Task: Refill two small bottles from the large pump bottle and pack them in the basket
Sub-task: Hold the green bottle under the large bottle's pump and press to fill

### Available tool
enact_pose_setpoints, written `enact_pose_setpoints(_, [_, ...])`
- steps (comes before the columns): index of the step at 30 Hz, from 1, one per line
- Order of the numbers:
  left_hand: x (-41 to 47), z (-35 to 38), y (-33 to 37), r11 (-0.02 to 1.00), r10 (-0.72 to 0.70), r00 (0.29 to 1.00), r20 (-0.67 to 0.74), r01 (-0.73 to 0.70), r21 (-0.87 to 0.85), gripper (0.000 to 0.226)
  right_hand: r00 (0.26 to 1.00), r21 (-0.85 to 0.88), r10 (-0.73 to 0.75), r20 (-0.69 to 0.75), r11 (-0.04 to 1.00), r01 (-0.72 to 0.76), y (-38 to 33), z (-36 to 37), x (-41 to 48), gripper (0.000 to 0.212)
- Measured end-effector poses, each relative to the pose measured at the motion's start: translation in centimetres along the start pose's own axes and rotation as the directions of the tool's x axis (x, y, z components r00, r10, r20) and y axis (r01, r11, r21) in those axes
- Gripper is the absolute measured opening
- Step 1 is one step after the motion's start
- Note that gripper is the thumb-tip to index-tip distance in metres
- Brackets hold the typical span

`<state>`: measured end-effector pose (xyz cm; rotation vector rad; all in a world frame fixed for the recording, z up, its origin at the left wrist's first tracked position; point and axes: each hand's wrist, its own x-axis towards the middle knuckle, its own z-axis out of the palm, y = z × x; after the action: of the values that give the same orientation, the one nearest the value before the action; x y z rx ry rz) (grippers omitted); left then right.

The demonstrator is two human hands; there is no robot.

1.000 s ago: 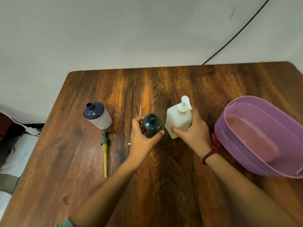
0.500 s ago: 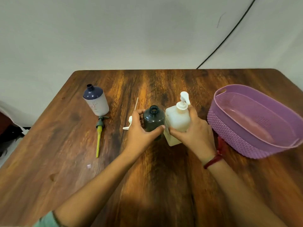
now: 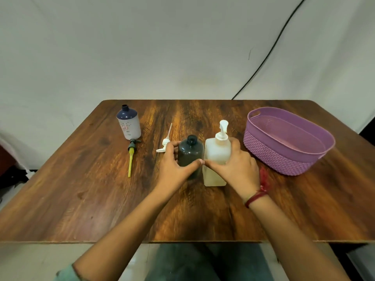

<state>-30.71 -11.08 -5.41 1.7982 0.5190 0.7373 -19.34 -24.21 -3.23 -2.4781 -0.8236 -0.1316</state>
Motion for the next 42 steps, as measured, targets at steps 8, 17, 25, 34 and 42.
enact_pose_setpoints(8, [-0.9, -0.6, 0.4, 1.000, 0.025, 0.999, -0.027, -0.025, -0.003, 0.059, 0.998, 0.676, 0.047, -0.035, 0.736, -0.011, 1.5, -3.9, 1.1, 0.051])
enact_pose_setpoints(17, [-1.0, -0.6, 1.2, 0.996, 0.083, 0.996, -0.013, -0.083, 0.013, 0.057, 0.898, 0.768, -0.440, -0.002, 0.575, 0.283, 0.9, -3.2, 4.4, 0.038])
enact_pose_setpoints(25, [-0.9, -0.9, 0.9, 0.996, 0.082, 0.996, -0.028, -0.081, 0.026, 0.061, 0.942, 0.933, -0.335, -0.028, 0.329, 0.144, 1.1, -1.6, 4.7, 0.032])
enact_pose_setpoints(34, [-1.0, 0.2, 1.9, 0.988, 0.141, 0.987, -0.077, -0.134, 0.082, 0.055, 0.986, 0.966, -0.100, -0.135, 0.209, 0.154, -0.6, -0.4, 3.7, 0.016])
enact_pose_setpoints(42, [0.4, 0.6, 1.7, 0.967, 0.201, 0.975, -0.099, -0.181, 0.179, 0.061, 0.985, 0.975, -0.022, -0.170, 0.142, 0.172, -1.1, 0.6, 3.8, 0.014])
